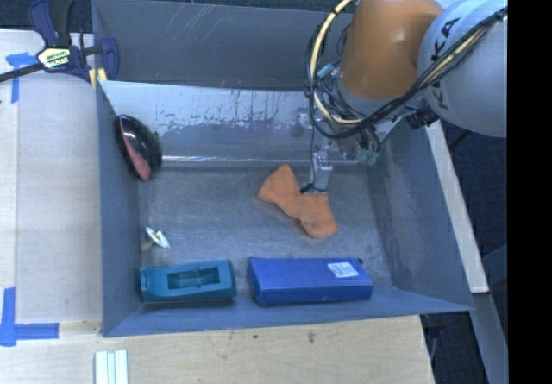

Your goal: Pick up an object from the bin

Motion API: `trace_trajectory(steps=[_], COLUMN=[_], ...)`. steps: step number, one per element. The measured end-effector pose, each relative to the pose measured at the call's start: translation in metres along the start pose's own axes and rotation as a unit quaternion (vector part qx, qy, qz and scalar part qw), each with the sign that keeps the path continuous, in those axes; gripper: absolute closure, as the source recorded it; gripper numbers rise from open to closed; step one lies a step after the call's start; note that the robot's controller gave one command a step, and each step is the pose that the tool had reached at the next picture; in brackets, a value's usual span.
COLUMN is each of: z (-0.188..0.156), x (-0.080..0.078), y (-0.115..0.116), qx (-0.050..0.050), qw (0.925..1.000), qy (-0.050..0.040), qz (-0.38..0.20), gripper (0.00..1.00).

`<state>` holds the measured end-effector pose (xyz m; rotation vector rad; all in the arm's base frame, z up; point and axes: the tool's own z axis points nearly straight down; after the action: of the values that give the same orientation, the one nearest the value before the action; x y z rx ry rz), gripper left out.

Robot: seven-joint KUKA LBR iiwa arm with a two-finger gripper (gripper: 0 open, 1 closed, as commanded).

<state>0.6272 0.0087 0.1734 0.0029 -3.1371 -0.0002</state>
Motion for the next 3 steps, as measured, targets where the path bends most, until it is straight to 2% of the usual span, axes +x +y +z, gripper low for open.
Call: trace_trajectory(steps=[1,2,3], z=[-0.005,0.06,0.078], x=[-0.001,0.014,0.019], y=[0.0,-0.013,-0.018], qx=[0.0,0.0,0.0], qw=[1.0,0.9986,0.9965], qy=[-0.0042,-0.0053,-0.0021], qz=[0.0,0.053,0.084], gripper=[0.0,0.0,0.0])
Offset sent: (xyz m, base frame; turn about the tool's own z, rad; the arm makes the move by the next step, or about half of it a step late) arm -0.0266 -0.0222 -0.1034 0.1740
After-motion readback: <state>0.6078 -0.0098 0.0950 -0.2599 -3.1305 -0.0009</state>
